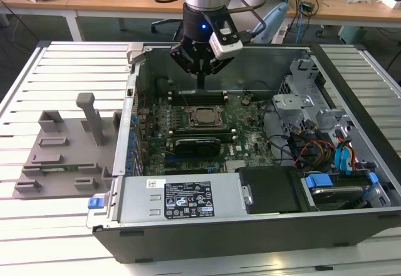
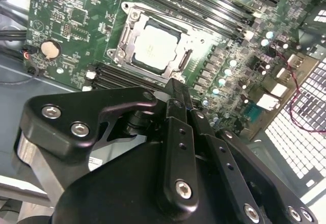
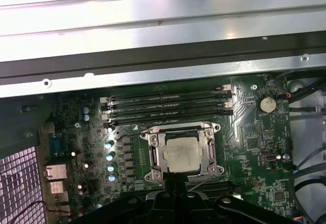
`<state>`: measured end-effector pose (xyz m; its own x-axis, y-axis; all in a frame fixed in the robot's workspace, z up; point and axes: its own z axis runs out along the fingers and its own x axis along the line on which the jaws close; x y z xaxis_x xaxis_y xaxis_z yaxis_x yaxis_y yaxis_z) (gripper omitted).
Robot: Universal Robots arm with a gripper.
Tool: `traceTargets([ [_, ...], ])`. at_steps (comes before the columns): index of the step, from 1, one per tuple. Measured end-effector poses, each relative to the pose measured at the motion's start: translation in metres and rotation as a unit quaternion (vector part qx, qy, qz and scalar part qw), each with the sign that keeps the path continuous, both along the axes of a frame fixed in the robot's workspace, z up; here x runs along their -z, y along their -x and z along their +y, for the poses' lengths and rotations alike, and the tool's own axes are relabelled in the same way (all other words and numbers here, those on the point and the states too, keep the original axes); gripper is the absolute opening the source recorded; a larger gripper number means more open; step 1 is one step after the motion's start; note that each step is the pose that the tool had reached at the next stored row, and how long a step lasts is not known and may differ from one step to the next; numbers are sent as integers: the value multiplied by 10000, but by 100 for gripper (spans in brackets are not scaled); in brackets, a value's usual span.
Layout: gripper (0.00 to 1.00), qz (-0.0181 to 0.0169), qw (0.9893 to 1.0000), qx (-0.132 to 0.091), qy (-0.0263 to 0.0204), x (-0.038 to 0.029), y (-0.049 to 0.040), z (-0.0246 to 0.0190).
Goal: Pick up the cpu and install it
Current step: 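Install the first cpu locking lever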
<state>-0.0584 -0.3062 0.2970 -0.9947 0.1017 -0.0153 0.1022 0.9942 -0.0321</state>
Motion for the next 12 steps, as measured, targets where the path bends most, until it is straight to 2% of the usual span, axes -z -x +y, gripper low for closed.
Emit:
traceTargets([
  [12, 11, 1, 10000, 1, 1, 19, 189, 0],
])
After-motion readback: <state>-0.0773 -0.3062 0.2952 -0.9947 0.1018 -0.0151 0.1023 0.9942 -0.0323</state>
